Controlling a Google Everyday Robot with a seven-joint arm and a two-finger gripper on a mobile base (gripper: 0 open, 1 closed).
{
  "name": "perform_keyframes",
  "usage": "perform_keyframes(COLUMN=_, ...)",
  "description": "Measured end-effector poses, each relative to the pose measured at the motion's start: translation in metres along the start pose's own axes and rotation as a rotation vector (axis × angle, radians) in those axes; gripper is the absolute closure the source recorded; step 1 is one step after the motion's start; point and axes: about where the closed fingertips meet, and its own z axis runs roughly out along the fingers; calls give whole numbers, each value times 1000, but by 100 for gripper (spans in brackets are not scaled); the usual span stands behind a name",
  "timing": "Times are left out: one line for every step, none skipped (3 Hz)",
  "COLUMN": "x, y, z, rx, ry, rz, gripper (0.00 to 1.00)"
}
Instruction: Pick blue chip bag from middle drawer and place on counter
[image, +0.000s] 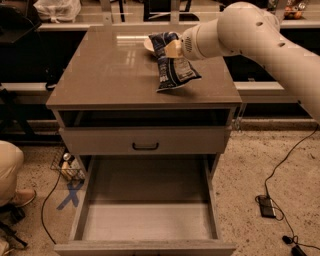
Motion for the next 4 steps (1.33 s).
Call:
perform_keyframes(x=3, y=3, z=3, rx=-20, ry=13, rz=-7, gripper=28)
perform_keyframes(x=2, y=6, z=6, rx=-33, ry=11, rz=-4, gripper=5)
perform_keyframes(x=0, y=5, z=5, rx=-35, ry=4, rz=-1, gripper=0)
perform_keyframes(x=-7, y=1, z=0, rx=-27, ry=-13, rz=-4, gripper=0)
